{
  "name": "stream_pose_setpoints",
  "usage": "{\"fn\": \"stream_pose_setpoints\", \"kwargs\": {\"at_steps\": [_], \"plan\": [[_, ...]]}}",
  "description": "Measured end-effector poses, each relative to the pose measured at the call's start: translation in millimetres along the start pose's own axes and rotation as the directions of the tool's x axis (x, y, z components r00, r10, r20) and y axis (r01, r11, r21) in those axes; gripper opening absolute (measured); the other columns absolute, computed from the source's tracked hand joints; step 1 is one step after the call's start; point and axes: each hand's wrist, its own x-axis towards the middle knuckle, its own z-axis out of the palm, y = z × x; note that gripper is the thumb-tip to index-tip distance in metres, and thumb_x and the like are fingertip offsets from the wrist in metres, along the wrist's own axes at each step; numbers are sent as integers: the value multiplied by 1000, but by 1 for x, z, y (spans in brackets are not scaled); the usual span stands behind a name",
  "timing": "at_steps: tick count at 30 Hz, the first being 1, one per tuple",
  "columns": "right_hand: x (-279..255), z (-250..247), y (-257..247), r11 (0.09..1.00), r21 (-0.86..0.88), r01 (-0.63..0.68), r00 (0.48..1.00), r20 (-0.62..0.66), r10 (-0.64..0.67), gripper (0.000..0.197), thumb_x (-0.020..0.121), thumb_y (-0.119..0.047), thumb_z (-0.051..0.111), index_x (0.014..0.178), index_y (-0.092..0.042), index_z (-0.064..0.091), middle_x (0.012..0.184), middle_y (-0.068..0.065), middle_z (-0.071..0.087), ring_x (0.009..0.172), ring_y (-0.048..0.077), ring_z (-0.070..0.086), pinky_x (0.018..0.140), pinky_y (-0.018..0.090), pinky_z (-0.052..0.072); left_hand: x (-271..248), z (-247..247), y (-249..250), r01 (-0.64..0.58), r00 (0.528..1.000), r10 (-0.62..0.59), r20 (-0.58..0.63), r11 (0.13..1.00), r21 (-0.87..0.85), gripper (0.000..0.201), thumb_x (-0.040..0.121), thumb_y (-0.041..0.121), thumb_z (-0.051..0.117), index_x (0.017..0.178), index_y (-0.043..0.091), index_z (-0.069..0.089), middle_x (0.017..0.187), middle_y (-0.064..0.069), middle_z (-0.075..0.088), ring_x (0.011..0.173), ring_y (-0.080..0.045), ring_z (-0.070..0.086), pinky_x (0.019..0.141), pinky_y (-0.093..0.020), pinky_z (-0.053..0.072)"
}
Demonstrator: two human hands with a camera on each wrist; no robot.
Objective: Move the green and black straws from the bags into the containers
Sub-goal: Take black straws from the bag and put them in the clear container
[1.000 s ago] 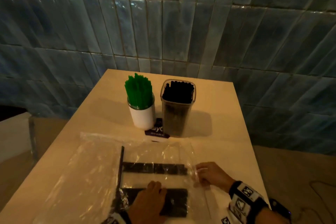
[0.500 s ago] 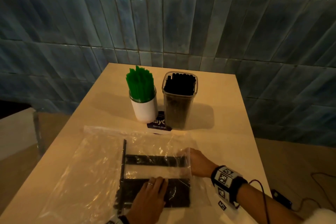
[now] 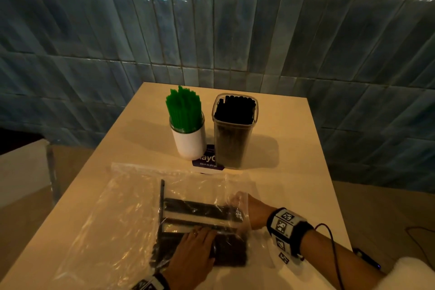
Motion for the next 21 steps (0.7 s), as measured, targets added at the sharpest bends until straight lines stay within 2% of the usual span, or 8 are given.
{"fn": "stream_pose_setpoints", "kwargs": {"at_steps": [4, 6, 7, 9, 11, 13, 16, 21], "plan": [[6, 5, 1, 999, -36, -3, 1000, 9, 3, 88, 58, -52, 80, 134, -30, 40, 142, 2, 31, 130, 24, 31, 108, 38, 27, -1, 2, 0, -31, 1000, 31, -6, 998, 45, 70, 89, 44, 53, 145, 23, 18, 156, 1, 8, 141, -24, 19, 115, -43, 18], [6, 6, 0, 999, -43, -3, 1000, 9, 4, 75, 65, -44, 79, 129, -27, 44, 137, 2, 38, 127, 22, 36, 107, 35, 30, -1, -4, 0, 23, 998, -25, 58, 999, 48, 83, 68, 55, 72, 137, 25, 35, 151, -6, 23, 128, -29, 45, 100, -44, 42], [5, 6, -1, 1000, -11, -5, 1000, 5, 5, 69, 69, -39, 78, 128, -24, 46, 136, 1, 41, 125, 20, 38, 108, 34, 31, -1, -4, 1, 28, 999, -30, 39, 999, 32, 85, 67, 54, 73, 137, 25, 35, 151, -8, 23, 127, -30, 46, 99, -42, 43], [5, 9, -4, 998, 58, -8, 1000, -14, 9, 60, 74, -36, 75, 127, -23, 48, 133, -1, 45, 122, 17, 42, 107, 34, 33, -2, 2, 3, -10, 1000, 11, -27, 999, 45, 73, 85, 42, 59, 145, 28, 20, 154, -8, 5, 140, -29, 22, 113, -40, 26], [8, 13, -5, 999, 44, -26, 998, -60, 29, 52, 76, -33, 73, 122, -22, 50, 128, 0, 50, 117, 18, 47, 102, 31, 38, 0, 2, 5, -22, 999, 22, -23, 1000, 17, 62, 91, 36, 51, 144, 27, 19, 153, -4, 4, 140, -24, 14, 116, -35, 19], [8, 16, -8, 999, -2, -46, 993, -108, 45, 40, 80, -27, 69, 116, -19, 53, 122, 2, 54, 110, 19, 52, 96, 29, 44, 2, 5, 5, -35, 998, 37, -59, 999, 35, 54, 92, 35, 50, 139, 23, 28, 149, -4, 16, 136, -20, 21, 113, -33, 23], [12, 22, -9, 988, -119, -94, 987, -140, 77, 39, 82, -23, 66, 118, -14, 53, 123, 5, 54, 110, 21, 54, 95, 30, 46, 1, -3, 6, -42, 999, 42, 3, 998, 38, 46, 93, 35, 48, 134, 19, 34, 140, -3, 30, 127, -16, 33, 108, -30, 28], [4, 11, -3, 982, -89, -168, 976, -155, 152, 30, 89, -23, 58, 118, -16, 56, 121, 5, 56, 109, 21, 55, 94, 30, 45, 3, -2, 2, -60, 998, 60, 23, 998, 21, 45, 93, 37, 48, 132, 20, 35, 137, -1, 35, 124, -15, 36, 108, -30, 28]]}}
